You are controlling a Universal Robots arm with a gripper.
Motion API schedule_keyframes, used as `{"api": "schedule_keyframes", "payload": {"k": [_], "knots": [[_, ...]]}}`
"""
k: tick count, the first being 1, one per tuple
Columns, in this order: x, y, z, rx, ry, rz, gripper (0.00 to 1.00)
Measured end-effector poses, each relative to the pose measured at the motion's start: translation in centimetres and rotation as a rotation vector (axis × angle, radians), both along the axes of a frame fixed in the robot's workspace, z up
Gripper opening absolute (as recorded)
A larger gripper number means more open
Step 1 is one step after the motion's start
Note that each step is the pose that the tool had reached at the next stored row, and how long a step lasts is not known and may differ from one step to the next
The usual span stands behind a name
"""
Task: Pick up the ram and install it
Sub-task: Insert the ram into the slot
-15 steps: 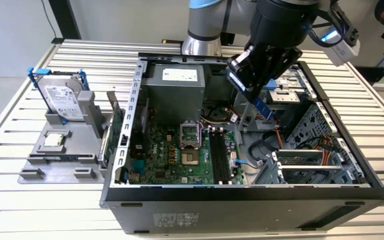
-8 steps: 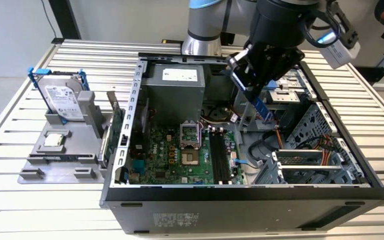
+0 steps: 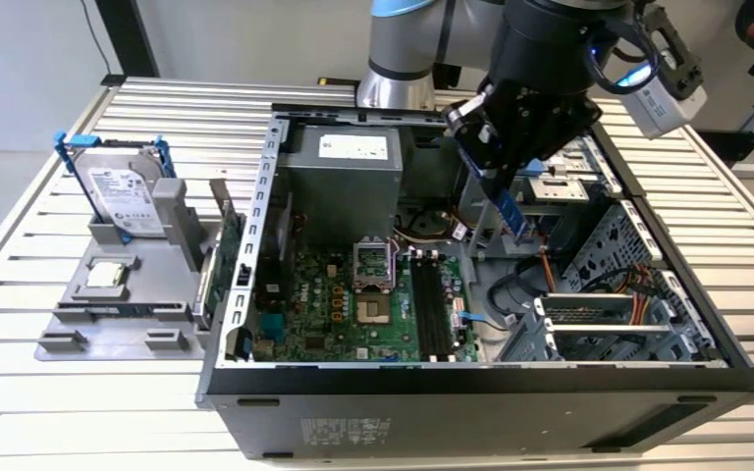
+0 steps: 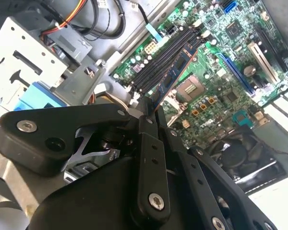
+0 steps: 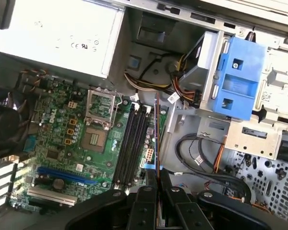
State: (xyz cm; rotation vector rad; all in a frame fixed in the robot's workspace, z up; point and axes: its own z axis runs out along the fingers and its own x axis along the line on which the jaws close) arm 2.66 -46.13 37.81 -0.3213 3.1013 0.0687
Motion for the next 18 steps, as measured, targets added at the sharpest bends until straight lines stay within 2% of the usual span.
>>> {"api": "schedule_keyframes", "payload": {"k": [12, 18], "knots": [[0.0, -0.01, -0.02, 0.0001, 0.0, -0.127, 0.0], [0.0, 0.0, -0.04, 0.0, 0.0, -0.131, 0.0]]}}
